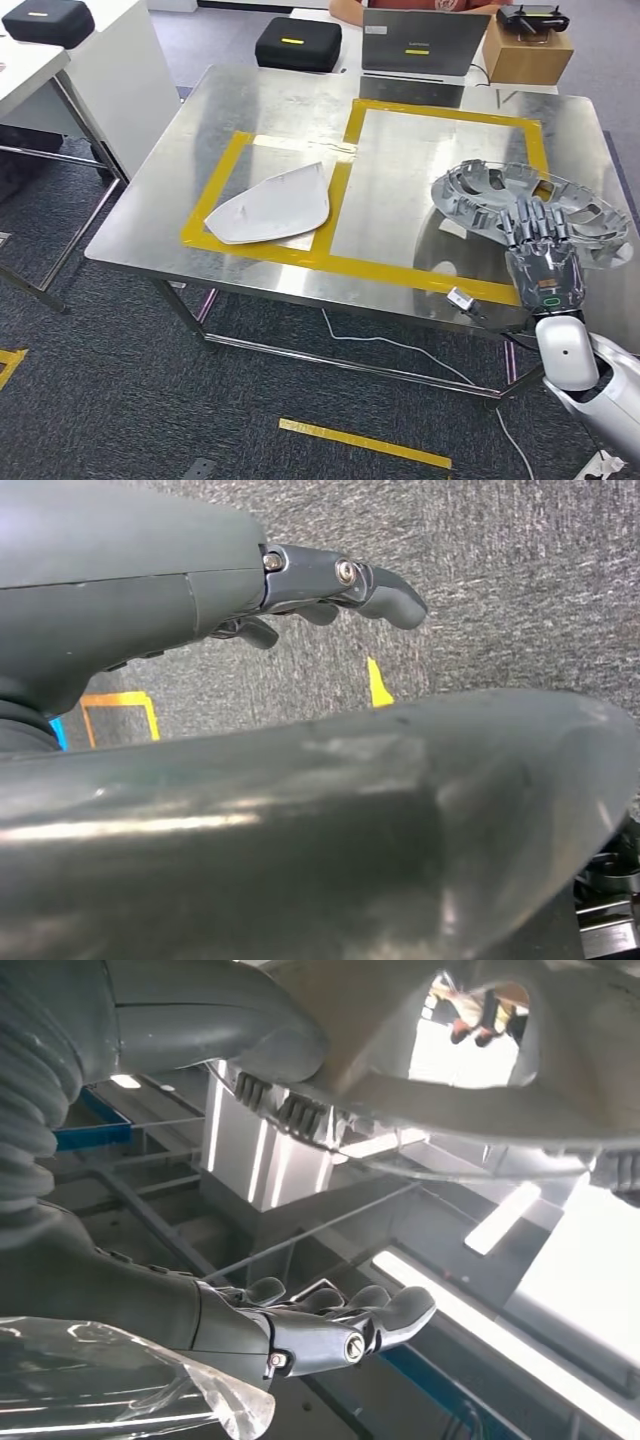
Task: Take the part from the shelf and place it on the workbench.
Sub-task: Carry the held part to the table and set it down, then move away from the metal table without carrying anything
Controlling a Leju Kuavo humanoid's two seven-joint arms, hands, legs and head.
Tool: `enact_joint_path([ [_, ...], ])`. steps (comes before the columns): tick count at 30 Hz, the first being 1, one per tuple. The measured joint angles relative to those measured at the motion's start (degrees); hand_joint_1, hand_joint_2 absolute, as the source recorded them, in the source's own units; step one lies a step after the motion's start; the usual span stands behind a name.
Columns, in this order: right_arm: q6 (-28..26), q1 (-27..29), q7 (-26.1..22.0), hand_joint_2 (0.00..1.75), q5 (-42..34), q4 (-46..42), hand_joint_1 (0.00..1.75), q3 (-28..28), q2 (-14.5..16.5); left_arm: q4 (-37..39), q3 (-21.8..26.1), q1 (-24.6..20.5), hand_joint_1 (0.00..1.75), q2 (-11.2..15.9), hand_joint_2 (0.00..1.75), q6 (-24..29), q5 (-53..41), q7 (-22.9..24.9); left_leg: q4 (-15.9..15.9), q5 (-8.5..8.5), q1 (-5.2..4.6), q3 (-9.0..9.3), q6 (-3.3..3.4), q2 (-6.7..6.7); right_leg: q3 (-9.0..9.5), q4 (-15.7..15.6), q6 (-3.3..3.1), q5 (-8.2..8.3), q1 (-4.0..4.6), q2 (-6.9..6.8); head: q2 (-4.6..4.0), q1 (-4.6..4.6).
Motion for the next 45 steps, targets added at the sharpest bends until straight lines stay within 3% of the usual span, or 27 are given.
enact_joint_path([
  [14,-10.2,-9.3,0.0,1.75,0.0,-6.4,0.00,12.3,0.2,0.0,-0.1,-0.9,0.00,0.0,0.00,-0.3,-2.5,0.7,0.0,0.01,0.01,0.02,0.00,0.00,0.03,0.0,0.00,0.00,0.01,0.01,0.00,0.00],
  [22,-13.4,-13.9,-0.1,1.75,0.0,-10.5,0.00,18.9,1.4,0.0,-0.6,-1.3,0.00,-0.1,0.00,-0.7,-3.6,0.7,0.0,0.01,0.01,0.04,0.00,0.00,0.05,0.0,0.00,0.00,0.01,0.00,0.00,0.00],
  [31,-15.2,-14.4,-1.0,1.75,0.0,-12.8,0.00,21.5,3.3,0.0,-1.0,-1.5,0.00,-0.1,0.00,-1.0,-4.3,0.7,0.0,0.01,0.01,0.05,0.00,0.00,0.05,0.0,0.00,0.00,0.01,-0.01,0.00,-0.01],
  [45,-15.0,-16.9,-0.8,1.75,0.0,-14.3,0.00,22.9,3.4,0.0,-1.0,-1.6,0.00,-0.1,0.00,-1.3,-4.6,0.7,0.2,-0.07,-0.07,0.02,0.09,-0.01,0.08,0.0,0.06,0.06,-0.14,-0.02,0.00,-0.01],
])
